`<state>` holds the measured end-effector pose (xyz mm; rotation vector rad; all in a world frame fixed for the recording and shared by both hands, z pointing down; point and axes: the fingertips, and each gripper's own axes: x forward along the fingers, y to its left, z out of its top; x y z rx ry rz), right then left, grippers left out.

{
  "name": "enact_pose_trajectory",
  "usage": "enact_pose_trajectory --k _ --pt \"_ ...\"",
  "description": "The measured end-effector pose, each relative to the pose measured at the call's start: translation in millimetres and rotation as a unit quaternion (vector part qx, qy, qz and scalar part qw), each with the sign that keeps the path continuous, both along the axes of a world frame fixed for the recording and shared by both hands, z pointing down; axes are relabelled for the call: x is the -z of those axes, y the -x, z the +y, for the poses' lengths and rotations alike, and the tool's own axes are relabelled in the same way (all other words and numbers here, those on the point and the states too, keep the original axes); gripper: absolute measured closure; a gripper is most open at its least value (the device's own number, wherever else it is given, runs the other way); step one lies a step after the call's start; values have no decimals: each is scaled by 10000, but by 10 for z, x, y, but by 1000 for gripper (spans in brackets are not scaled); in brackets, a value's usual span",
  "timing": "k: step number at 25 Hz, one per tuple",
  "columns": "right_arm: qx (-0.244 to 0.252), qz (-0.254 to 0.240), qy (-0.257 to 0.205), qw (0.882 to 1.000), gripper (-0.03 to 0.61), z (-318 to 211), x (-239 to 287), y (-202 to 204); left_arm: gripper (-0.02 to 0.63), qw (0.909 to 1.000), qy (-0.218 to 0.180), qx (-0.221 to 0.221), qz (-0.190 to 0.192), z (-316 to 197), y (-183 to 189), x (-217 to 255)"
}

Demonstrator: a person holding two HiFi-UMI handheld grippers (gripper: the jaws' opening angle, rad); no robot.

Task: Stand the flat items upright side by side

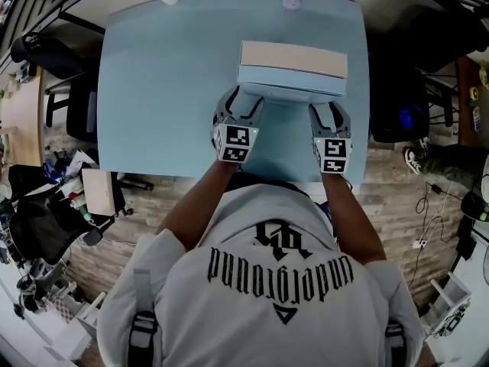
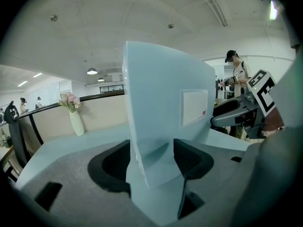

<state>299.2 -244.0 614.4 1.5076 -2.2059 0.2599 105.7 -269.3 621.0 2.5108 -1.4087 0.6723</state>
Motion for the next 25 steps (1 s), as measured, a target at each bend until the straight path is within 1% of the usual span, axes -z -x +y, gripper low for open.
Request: enact_pose_trajectory --k 6,12,18,19,21,25 --pt "139 -108 -360 9992 351 182 448 43 313 9988 -393 80 275 127 180 527" --pt "390 -234 -646 9969 351 560 798 129 314 9964 -706 159 432 494 331 852" --pt "593 -380 -619 9956 361 857 831 238 320 9945 -887 196 525 823 317 975" --pt "653 -402 -660 9949 374 893 860 262 333 9937 -960 183 550 864 305 1017" --pt "770 -457 -799 9928 408 953 961 313 389 9920 -1103 153 598 957 299 1141" --pt "1010 -569 -1065 9875 472 1120 1259 430 471 9897 -1278 120 637 1190 347 1436"
